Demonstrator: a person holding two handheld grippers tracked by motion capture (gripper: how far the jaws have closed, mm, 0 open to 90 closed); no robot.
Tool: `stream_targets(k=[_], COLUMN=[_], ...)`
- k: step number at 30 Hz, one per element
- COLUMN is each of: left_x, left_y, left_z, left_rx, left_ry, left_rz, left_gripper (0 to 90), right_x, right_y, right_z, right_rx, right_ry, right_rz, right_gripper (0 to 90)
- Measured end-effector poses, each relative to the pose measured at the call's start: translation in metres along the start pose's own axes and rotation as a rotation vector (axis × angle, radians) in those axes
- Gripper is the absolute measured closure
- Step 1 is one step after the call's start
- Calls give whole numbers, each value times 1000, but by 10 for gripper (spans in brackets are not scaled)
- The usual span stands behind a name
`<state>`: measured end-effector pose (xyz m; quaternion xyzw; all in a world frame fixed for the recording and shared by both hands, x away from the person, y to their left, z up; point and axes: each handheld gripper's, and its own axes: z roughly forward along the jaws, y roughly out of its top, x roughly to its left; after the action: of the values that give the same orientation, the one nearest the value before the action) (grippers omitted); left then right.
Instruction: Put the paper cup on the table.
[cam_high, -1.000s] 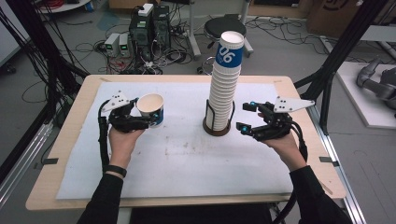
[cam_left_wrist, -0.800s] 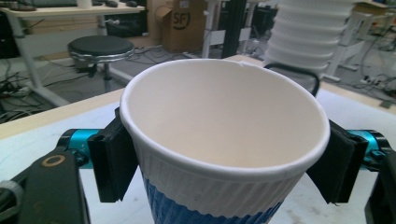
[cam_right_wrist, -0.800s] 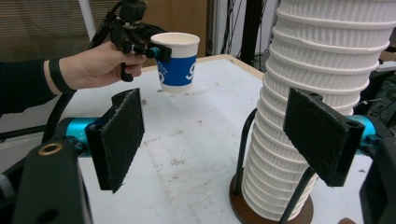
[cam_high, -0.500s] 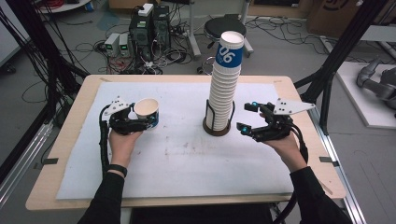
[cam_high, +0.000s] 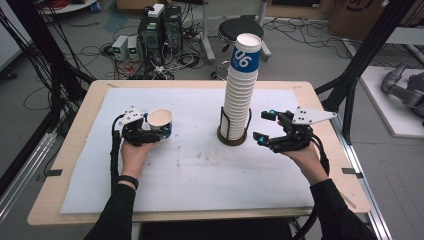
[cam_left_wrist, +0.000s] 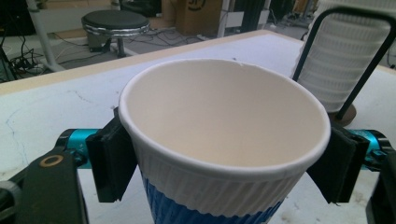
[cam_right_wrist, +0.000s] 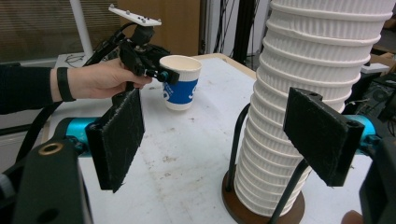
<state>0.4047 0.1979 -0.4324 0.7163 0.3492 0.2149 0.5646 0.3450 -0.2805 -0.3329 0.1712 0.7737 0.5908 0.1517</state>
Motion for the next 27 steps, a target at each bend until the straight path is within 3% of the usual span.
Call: stream_targets(k=[12, 16, 27], left_x=[3, 2, -5], left_y=[-6, -8, -3], left_z=[5, 6, 5], left_rx=[30, 77, 115], left_ry=[2, -4, 59], left_rz=[-16, -27, -25], left_gripper=[180, 168, 66], right_x=[0, 0, -1], right_y=[-1, -1, -1], right_z=[-1, -1, -1], right_rx=[-3, -14, -18], right_ry=[-5, -10, -17], right_rz=[-6, -9, -12], right_gripper=[211, 211, 210])
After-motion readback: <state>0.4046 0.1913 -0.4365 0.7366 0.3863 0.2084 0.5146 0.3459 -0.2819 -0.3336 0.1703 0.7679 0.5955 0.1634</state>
